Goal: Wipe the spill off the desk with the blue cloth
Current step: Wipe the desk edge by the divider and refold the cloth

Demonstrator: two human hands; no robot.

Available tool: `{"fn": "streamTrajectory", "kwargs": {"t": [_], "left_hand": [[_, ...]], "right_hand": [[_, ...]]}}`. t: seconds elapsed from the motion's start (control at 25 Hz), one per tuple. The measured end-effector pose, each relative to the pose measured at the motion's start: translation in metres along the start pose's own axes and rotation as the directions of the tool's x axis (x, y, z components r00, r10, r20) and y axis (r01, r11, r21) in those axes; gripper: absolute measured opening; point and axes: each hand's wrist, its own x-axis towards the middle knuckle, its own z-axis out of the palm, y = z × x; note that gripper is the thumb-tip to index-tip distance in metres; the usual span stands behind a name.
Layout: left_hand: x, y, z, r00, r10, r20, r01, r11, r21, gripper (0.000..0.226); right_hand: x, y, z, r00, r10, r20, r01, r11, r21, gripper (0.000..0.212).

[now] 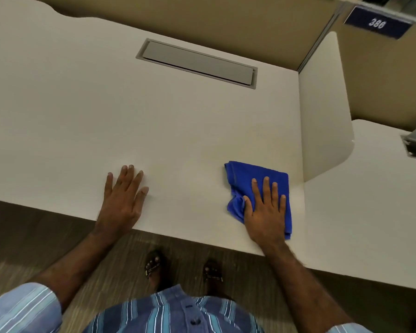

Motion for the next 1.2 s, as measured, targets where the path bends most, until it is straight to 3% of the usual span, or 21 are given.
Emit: {"fn": "streamTrajectory", "kwargs": {"t": [0.12, 0.24, 0.36, 0.44, 0.6, 0.68, 0.76, 0.84, 0.92, 1.08, 1.2], "left_hand": [[0.016, 0.020, 0.001, 0.998, -0.033, -0.053, 0.027, 0.993, -0.116, 0.047], [0.033, 0.062, -0.001, 0.993, 0.000, -0.122, -0.027, 0.976, -0.216, 0.039], [0.050, 0.114, -0.005, 0.992, -0.077, 0.097, 0.104, 0.944, -0.313, 0.056], [0.061, 0.139, -0.001, 0.957, -0.131, 0.260, 0.212, 0.925, -0.315, 0.059], [0.074, 0.163, 0.009, 0.887, -0.177, 0.428, 0.341, 0.875, -0.344, 0.061], [0.078, 0.164, 0.013, 0.830, -0.195, 0.523, 0.450, 0.789, -0.419, 0.063], [0.082, 0.164, 0.012, 0.796, -0.139, 0.589, 0.482, 0.735, -0.477, 0.039], [0.083, 0.164, 0.008, 0.810, -0.042, 0.585, 0.427, 0.725, -0.540, 0.020], [0.081, 0.165, -0.004, 0.843, 0.064, 0.533, 0.355, 0.679, -0.643, 0.016], [0.084, 0.169, -0.036, 0.856, 0.269, 0.441, 0.227, 0.571, -0.789, 0.017], [0.097, 0.173, -0.059, 0.856, 0.383, 0.346, 0.111, 0.519, -0.848, 0.024]], "right_hand": [[-0.040, 0.013, 0.003, 0.993, 0.120, 0.002, -0.120, 0.992, 0.029, 0.078], [-0.070, -0.017, 0.009, 0.989, 0.145, 0.042, -0.147, 0.988, 0.043, 0.082], [-0.085, -0.057, 0.013, 0.996, 0.070, 0.046, -0.073, 0.995, 0.070, 0.085], [-0.084, -0.077, 0.011, 0.995, 0.007, 0.097, -0.016, 0.996, 0.087, 0.092], [-0.073, -0.082, -0.003, 0.985, -0.053, 0.165, 0.006, 0.962, 0.273, 0.096], [-0.073, -0.071, -0.013, 0.990, 0.025, 0.140, -0.088, 0.883, 0.461, 0.095], [-0.074, -0.056, -0.022, 0.978, 0.198, 0.065, -0.197, 0.778, 0.597, 0.097], [-0.072, -0.040, -0.031, 0.933, 0.358, 0.037, -0.294, 0.699, 0.652, 0.101], [-0.068, -0.029, -0.040, 0.891, 0.439, 0.116, -0.389, 0.609, 0.691, 0.107], [-0.058, -0.018, -0.049, 0.894, 0.388, 0.223, -0.404, 0.488, 0.774, 0.111], [-0.049, -0.014, -0.056, 0.925, 0.278, 0.260, -0.329, 0.237, 0.914, 0.107]]}}
